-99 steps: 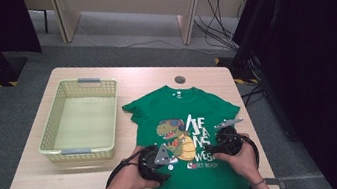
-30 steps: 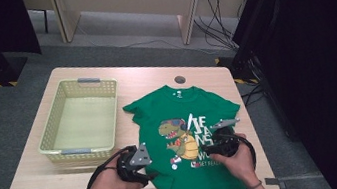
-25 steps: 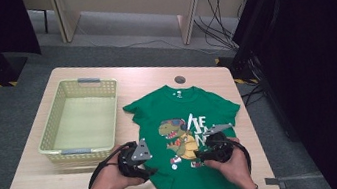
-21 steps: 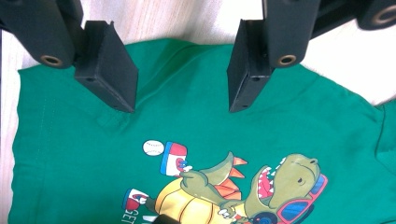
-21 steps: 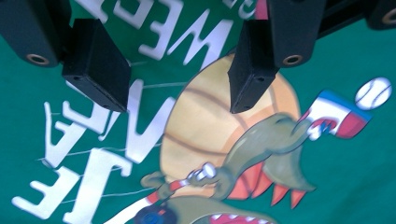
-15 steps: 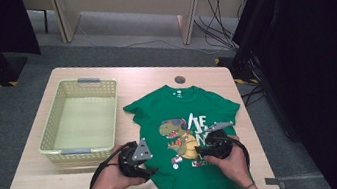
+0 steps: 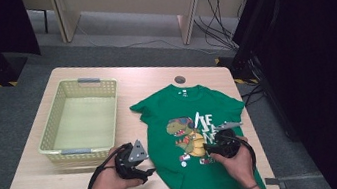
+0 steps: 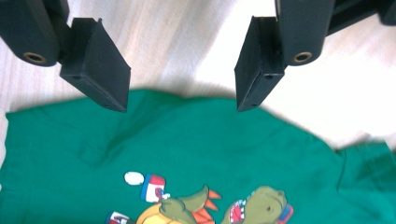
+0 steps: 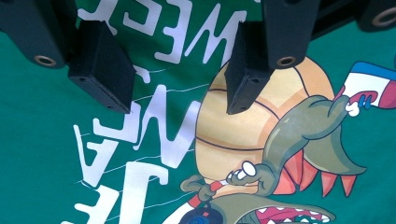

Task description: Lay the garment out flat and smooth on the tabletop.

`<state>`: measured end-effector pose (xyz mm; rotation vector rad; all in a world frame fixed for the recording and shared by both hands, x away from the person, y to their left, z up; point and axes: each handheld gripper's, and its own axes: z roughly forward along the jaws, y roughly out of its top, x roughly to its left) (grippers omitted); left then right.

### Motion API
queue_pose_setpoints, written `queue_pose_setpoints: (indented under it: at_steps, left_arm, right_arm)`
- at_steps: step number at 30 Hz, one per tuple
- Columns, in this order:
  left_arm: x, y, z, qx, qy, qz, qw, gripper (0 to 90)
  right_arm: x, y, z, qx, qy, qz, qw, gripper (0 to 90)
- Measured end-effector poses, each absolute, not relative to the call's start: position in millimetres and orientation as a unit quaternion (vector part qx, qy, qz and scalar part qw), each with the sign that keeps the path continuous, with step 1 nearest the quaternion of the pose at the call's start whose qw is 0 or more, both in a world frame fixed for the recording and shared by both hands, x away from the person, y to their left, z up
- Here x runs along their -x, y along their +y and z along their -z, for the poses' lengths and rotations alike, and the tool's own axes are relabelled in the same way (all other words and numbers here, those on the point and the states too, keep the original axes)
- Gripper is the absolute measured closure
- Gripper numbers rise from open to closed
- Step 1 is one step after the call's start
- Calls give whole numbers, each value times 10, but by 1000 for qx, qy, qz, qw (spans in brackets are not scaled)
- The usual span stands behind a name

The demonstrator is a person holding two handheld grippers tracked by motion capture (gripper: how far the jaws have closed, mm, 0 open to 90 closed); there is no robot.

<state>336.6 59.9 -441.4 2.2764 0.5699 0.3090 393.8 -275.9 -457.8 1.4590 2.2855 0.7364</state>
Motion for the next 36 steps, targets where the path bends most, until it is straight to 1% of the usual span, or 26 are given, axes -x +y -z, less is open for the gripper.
queue_pose_setpoints:
  at_steps: [4, 13, 18, 21, 27, 32, 36]
  left_arm:
    - [-3329, 615, 4453, -889, 226, -119, 380, 348]
    - [-3264, 653, 4515, -870, 243, -138, 406, 329]
    - [-3222, 671, 4542, -861, 244, -154, 419, 304]
    - [-3189, 678, 4579, -860, 239, -157, 422, 293]
    - [-3178, 693, 4647, -854, 244, -162, 431, 260]
    - [-3171, 703, 4687, -849, 244, -174, 436, 225]
    - [-3167, 707, 4709, -843, 253, -177, 441, 175]
  right_arm:
    - [-3946, -2780, 4575, -518, 799, -255, 166, 423]
    - [-3959, -2833, 4578, -525, 793, -256, 171, 419]
    - [-3948, -2838, 4574, -525, 794, -251, 176, 376]
    - [-3890, -2847, 4529, -516, 790, -276, 180, 370]
    - [-3711, -2724, 4457, -486, 806, -302, 148, 341]
    - [-3589, -2611, 4403, -459, 819, -316, 138, 311]
    - [-3505, -2534, 4359, -437, 829, -324, 129, 292]
